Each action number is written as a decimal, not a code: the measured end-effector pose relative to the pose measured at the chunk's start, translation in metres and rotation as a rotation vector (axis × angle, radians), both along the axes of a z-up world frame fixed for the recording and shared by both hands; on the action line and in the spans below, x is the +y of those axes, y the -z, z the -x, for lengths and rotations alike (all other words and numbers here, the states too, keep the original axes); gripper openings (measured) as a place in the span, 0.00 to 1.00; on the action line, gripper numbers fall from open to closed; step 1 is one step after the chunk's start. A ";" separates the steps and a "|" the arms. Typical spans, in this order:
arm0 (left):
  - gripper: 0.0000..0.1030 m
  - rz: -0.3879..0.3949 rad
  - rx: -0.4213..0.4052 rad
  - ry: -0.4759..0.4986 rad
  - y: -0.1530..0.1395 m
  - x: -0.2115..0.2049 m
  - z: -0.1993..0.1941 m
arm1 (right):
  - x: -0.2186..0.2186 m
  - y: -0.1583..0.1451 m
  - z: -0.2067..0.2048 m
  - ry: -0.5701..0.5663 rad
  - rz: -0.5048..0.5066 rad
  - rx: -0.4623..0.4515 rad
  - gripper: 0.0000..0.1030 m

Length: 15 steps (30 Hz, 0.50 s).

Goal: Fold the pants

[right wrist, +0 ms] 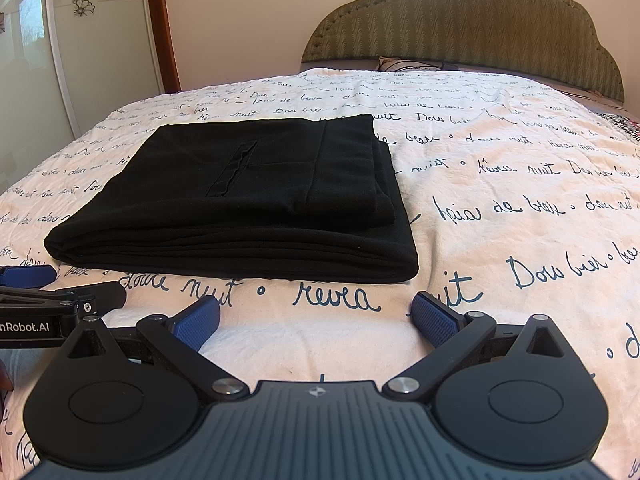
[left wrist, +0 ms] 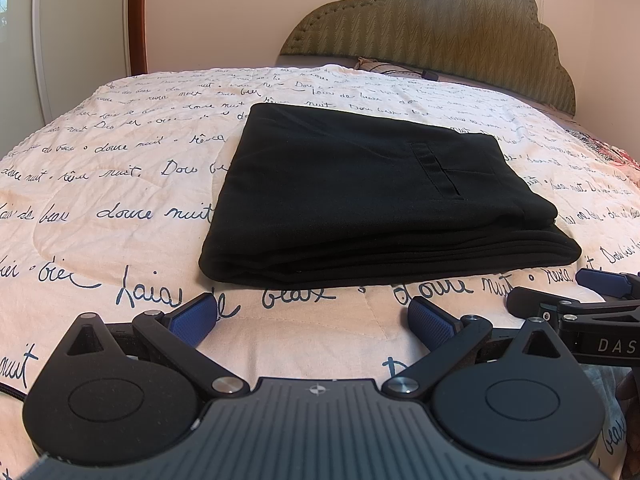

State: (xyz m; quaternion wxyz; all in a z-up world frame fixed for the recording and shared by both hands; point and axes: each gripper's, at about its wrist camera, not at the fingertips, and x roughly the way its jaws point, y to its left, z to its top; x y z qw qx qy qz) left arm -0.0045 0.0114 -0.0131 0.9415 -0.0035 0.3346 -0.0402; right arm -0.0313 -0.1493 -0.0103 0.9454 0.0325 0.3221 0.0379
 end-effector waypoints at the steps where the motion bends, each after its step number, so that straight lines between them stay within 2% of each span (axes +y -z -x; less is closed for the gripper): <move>1: 1.00 0.000 0.000 0.000 0.000 0.000 0.000 | 0.000 0.000 0.000 0.000 0.000 0.000 1.00; 15: 1.00 -0.017 0.014 0.009 0.000 -0.002 -0.003 | 0.000 0.000 0.000 0.000 0.000 0.000 1.00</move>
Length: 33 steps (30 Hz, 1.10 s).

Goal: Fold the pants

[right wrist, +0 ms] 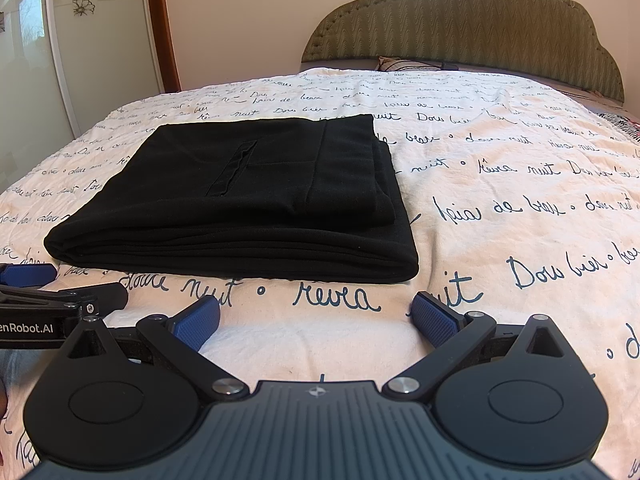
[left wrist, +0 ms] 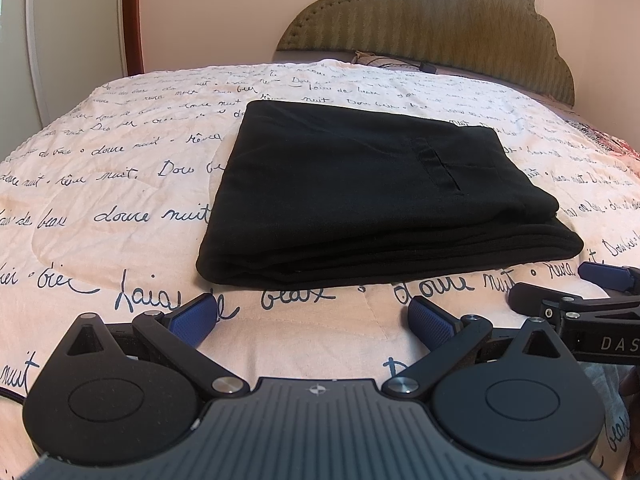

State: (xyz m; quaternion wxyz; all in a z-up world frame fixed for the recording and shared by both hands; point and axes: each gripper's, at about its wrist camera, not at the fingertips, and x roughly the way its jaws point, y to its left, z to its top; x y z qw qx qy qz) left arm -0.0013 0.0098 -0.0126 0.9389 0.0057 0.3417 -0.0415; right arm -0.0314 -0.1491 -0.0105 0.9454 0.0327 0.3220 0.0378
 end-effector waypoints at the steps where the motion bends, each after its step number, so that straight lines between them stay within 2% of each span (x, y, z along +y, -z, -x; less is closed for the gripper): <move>1: 1.00 0.004 0.000 0.000 0.000 0.001 0.000 | 0.000 0.000 0.000 0.000 0.000 0.000 1.00; 18: 1.00 0.007 -0.002 0.000 0.000 0.001 0.000 | 0.000 0.000 0.000 0.000 -0.001 0.000 1.00; 23: 1.00 0.024 -0.007 0.000 -0.001 0.002 0.001 | 0.000 0.000 0.000 0.000 -0.001 0.000 1.00; 27: 1.00 0.065 -0.027 -0.011 -0.002 0.010 0.004 | 0.000 0.000 0.000 0.000 -0.001 0.000 1.00; 33: 1.00 0.061 -0.022 -0.043 -0.002 0.010 0.002 | 0.000 0.000 0.000 0.001 -0.002 -0.001 1.00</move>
